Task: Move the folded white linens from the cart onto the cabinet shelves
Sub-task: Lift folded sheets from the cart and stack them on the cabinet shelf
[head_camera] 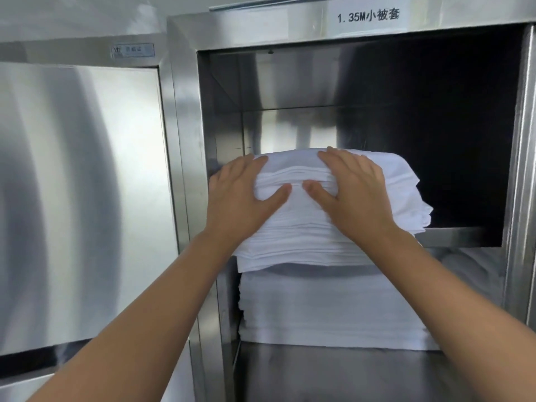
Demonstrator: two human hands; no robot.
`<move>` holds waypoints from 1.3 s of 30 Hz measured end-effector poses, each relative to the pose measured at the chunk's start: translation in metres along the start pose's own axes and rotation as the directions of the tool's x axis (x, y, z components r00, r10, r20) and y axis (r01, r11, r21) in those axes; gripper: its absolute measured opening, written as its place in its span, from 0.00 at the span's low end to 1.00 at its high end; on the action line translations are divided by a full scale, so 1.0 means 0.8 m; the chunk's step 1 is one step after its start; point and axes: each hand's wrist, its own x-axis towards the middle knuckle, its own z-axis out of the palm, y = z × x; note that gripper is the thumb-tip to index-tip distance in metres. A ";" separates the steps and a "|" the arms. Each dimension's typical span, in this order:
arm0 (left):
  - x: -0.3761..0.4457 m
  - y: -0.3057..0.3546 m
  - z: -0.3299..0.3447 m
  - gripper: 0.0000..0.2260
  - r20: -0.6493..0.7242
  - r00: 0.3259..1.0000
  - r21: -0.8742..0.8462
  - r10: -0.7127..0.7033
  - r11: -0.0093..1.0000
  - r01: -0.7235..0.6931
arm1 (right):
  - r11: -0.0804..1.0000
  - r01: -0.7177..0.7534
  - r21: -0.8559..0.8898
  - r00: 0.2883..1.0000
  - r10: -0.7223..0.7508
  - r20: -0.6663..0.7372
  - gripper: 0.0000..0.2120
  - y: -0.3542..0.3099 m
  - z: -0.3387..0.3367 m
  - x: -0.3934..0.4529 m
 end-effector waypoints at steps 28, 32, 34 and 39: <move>-0.028 -0.006 0.002 0.36 -0.076 0.993 -0.293 -0.093 0.954 0.067 | 0.962 0.204 -0.180 0.978 -0.190 0.092 0.13 -0.088 0.035 0.076; -0.027 -0.009 0.005 0.37 -0.077 0.992 -0.312 -0.096 0.948 0.068 | 0.950 0.193 -0.245 0.980 -0.177 0.088 0.10 -0.109 0.048 0.087; -0.027 -0.011 0.009 0.37 -0.080 0.993 -0.305 -0.086 0.951 0.058 | 0.951 0.182 -0.249 0.983 -0.168 0.076 0.08 -0.111 0.050 0.088; -0.026 -0.011 0.011 0.41 -0.097 0.992 -0.306 -0.078 0.951 0.045 | 0.917 0.212 -0.338 0.976 -0.181 0.119 0.09 -0.106 0.044 0.082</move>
